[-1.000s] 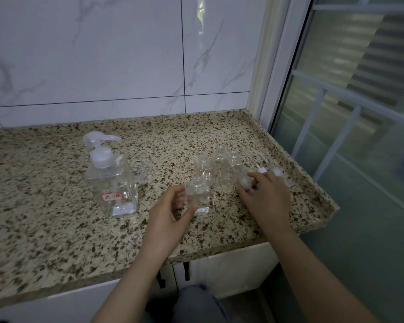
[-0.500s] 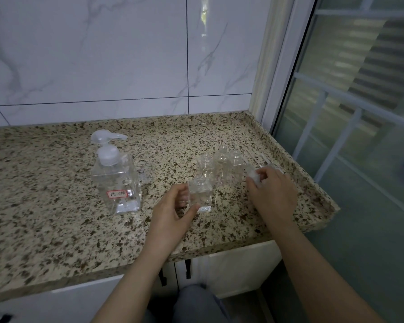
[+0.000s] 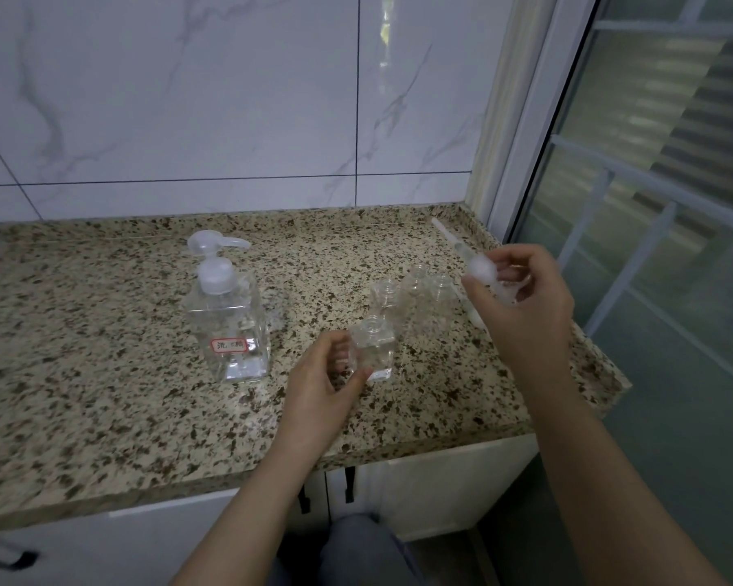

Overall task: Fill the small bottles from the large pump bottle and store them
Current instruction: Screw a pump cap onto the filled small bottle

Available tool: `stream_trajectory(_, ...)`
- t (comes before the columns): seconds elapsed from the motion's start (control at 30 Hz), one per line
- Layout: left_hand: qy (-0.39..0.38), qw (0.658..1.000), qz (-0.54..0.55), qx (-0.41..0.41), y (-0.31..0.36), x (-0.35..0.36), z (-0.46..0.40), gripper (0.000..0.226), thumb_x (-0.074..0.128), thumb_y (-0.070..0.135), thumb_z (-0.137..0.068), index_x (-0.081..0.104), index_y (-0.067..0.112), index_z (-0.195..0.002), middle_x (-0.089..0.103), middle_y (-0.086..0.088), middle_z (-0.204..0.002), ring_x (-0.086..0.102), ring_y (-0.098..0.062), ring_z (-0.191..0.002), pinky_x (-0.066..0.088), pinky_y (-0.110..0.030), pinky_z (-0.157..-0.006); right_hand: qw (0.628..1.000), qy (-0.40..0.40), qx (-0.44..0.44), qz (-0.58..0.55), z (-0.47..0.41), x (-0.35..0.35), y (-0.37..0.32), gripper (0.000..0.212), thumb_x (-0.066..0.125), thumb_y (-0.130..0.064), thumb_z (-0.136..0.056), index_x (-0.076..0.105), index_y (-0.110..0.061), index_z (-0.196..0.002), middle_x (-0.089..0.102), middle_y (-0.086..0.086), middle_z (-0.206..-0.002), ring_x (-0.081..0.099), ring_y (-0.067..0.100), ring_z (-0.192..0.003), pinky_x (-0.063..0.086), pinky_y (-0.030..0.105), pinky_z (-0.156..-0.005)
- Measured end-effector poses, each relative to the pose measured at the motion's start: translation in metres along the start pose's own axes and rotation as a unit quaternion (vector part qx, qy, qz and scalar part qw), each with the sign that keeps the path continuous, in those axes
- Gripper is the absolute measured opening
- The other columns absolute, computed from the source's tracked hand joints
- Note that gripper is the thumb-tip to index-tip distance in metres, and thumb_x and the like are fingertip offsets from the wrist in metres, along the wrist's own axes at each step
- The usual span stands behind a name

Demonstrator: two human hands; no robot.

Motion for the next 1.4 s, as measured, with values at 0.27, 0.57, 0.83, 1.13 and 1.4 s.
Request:
stream_trajectory(0.27,0.011,1.0,0.011,-0.019,-0.006,-0.001,-0.001,0.039,0.078,0.028,-0.084,0.054,0.031,-0.114,0.063,0.015,-0.106,0.059,0.005,-0.097,0.046,-0.007,-0.084,0.946,-0.101,0.158,-0.266,0.009,0.035,-0.006,0.033,0.08,0.001,-0.08,0.065,-0.01,-0.106,0.07,-0.017,-0.09,0.069,0.003,-0.086,0.057,0.021,-0.075)
stream_trajectory(0.57,0.016,1.0,0.0,-0.003,-0.002,-0.003,0.001,0.036,0.077,0.029,-0.085,0.051,0.037,-0.109,0.063,0.016,-0.104,0.058,0.006,-0.098,0.044,-0.004,-0.083,0.939,-0.104,0.207,-0.254,0.014,0.039,-0.002,0.038,0.078,-0.005,-0.085,0.062,-0.017,-0.118,0.072,-0.018,-0.084,0.066,0.003,-0.072,0.058,0.021,-0.067)
stream_trajectory(0.83,0.014,1.0,0.013,-0.004,-0.002,-0.003,0.0,0.036,0.077,0.026,-0.085,0.053,0.031,-0.112,0.062,0.016,-0.103,0.058,0.007,-0.095,0.046,-0.007,-0.082,0.961,-0.146,0.172,-0.161,0.014,0.034,-0.006,0.035,0.075,-0.003,-0.085,0.066,-0.023,-0.113,0.068,0.002,-0.1,0.063,0.02,-0.08,0.061,0.049,-0.075)
stream_trajectory(1.13,0.014,1.0,0.013,-0.005,-0.002,-0.002,-0.001,0.037,0.078,0.025,-0.085,0.052,0.033,-0.11,0.062,0.016,-0.102,0.059,0.005,-0.092,0.048,-0.009,-0.08,0.972,-0.218,0.076,-0.049,0.005,0.052,-0.038,0.056,0.079,-0.01,-0.079,0.06,-0.03,-0.128,0.069,0.006,-0.096,0.062,0.017,-0.072,0.062,0.045,-0.07)
stream_trajectory(1.4,0.018,1.0,0.019,-0.003,-0.006,-0.002,-0.002,0.035,0.077,0.031,-0.086,0.055,0.028,-0.113,0.065,0.013,-0.106,0.063,-0.002,-0.097,0.055,-0.023,-0.084,0.944,-0.328,0.028,0.016,0.016,0.1,-0.047,0.078,0.078,-0.007,-0.084,0.042,-0.031,-0.15,0.061,-0.009,-0.099,0.06,0.006,-0.065,0.054,0.019,-0.066)
Point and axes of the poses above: each hand's wrist, its own z-axis away from the middle knuckle, its own x-axis out of the palm, y = z × x, the point moved 9 cm from there along -z, towards the middle knuckle
